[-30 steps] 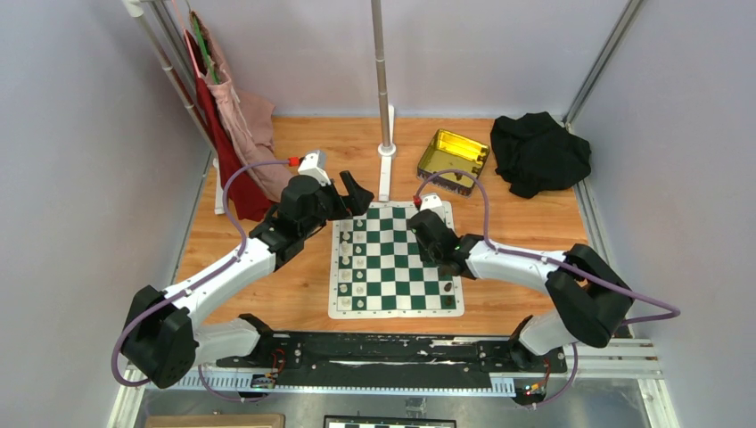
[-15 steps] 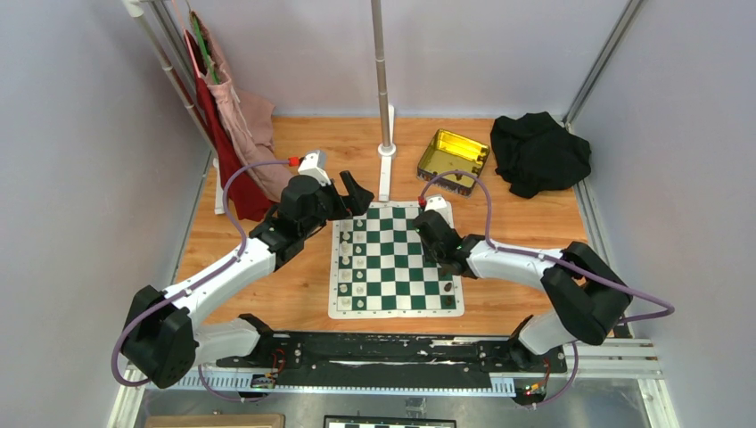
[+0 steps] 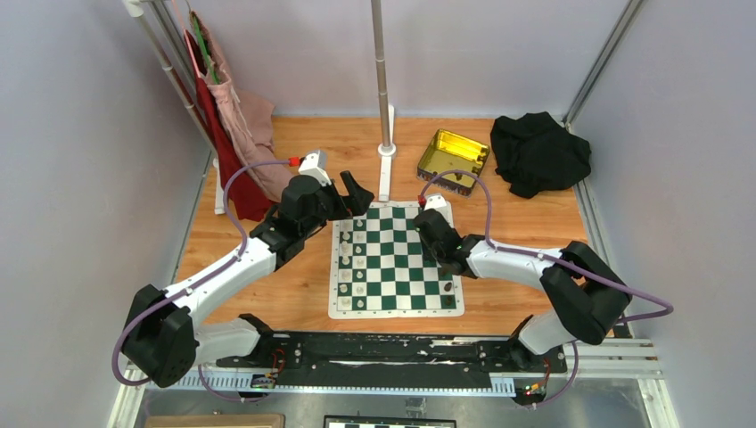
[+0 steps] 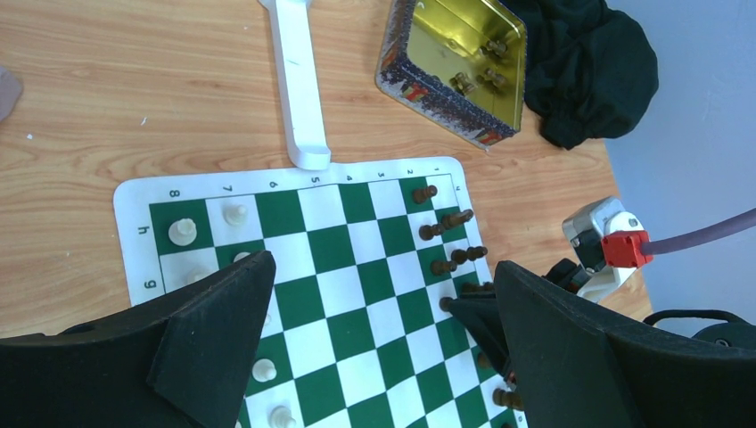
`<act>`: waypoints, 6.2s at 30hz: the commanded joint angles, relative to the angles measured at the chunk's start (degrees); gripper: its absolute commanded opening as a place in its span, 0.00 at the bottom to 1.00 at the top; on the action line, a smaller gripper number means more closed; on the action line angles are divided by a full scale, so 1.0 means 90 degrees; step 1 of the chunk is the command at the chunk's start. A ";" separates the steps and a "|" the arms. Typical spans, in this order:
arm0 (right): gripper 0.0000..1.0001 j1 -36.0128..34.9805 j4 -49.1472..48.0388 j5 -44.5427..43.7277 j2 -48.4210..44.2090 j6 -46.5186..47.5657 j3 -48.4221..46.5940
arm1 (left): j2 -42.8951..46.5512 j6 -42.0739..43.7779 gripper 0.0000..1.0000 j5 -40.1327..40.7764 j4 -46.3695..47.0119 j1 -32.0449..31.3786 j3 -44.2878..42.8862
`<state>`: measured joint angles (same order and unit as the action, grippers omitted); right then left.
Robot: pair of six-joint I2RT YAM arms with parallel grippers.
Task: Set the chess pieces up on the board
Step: Move the chess piece to the chessboard, then pick up the chess piece from the storage box, then place the chess piece on the chessboard.
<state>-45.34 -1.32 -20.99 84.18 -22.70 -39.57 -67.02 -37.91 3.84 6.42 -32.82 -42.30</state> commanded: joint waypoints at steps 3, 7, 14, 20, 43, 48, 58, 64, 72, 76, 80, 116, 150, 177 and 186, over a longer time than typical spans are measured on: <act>0.03 0.0077 -0.0087 -0.0024 0.0049 0.0071 0.0042 | -0.0019 0.0041 1.00 -0.0016 0.0254 -0.0055 0.0110; 0.04 0.0081 -0.0102 -0.0016 0.0121 0.0068 0.0027 | -0.0014 0.0033 1.00 -0.0016 0.0254 -0.0050 0.0123; 0.22 0.0082 -0.0106 0.0039 0.0200 0.0099 -0.0026 | 0.0004 0.0033 1.00 -0.0016 0.0253 -0.0054 0.0140; 0.35 0.0075 -0.0083 0.0026 0.0018 0.0192 -0.0036 | 0.0014 0.0023 1.00 -0.0026 0.0259 -0.0046 0.0135; 0.35 0.0315 0.0599 -0.0496 -0.0295 0.1417 -0.2013 | -0.0384 0.0236 1.00 -0.0029 0.0254 -0.0074 -0.0637; 0.36 0.1492 0.0841 0.0209 0.0700 0.1542 -0.3171 | -0.1733 0.0614 1.00 -0.0310 0.0116 -0.0065 -0.1883; 0.38 0.2864 0.2392 0.1005 0.3529 0.1483 -0.6566 | -0.3875 0.0200 1.00 -0.0857 -0.0842 0.0236 -0.3561; 0.39 0.3275 0.3311 0.1240 0.4307 0.1141 -0.7676 | -0.3816 0.0037 1.00 -0.1176 -0.1436 0.0239 -0.3438; 0.40 0.3553 0.3820 0.1497 0.4718 0.1241 -0.7840 | -0.3452 0.0371 1.00 -0.0994 -0.1699 0.0286 -0.2933; 0.40 0.3637 0.3810 0.1753 0.4717 0.1331 -0.7497 | -0.3378 0.0366 1.00 -0.0975 -0.1682 0.0287 -0.2861; 0.40 0.3664 0.3800 0.2009 0.4790 0.1503 -0.7420 | -0.3325 0.0329 1.00 -0.0989 -0.1631 0.0287 -0.2860; 0.12 0.3778 0.3058 0.2066 0.4828 0.2238 -0.7301 | -0.3152 0.0155 1.00 -0.1069 -0.1358 0.0287 -0.2395; 0.08 0.1436 -0.0084 0.2549 -0.0068 0.2617 -0.2450 | -0.2751 -0.1254 1.00 -0.1601 0.0251 0.0326 -0.2616; 0.04 0.0344 -0.1583 0.2342 -0.1103 0.2323 -0.0803 | -0.1695 -0.2028 0.77 -0.1906 0.1290 -0.0089 -0.0993; 0.02 0.0322 -0.1815 0.2107 -0.1177 0.2394 -0.0690 | -0.1895 -0.2107 0.65 -0.1869 0.1436 -0.0313 -0.1029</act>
<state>-41.60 -14.66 -0.25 74.08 -1.45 -47.09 -83.13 -56.42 -12.60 16.84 -34.48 -51.66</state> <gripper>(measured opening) 0.221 0.680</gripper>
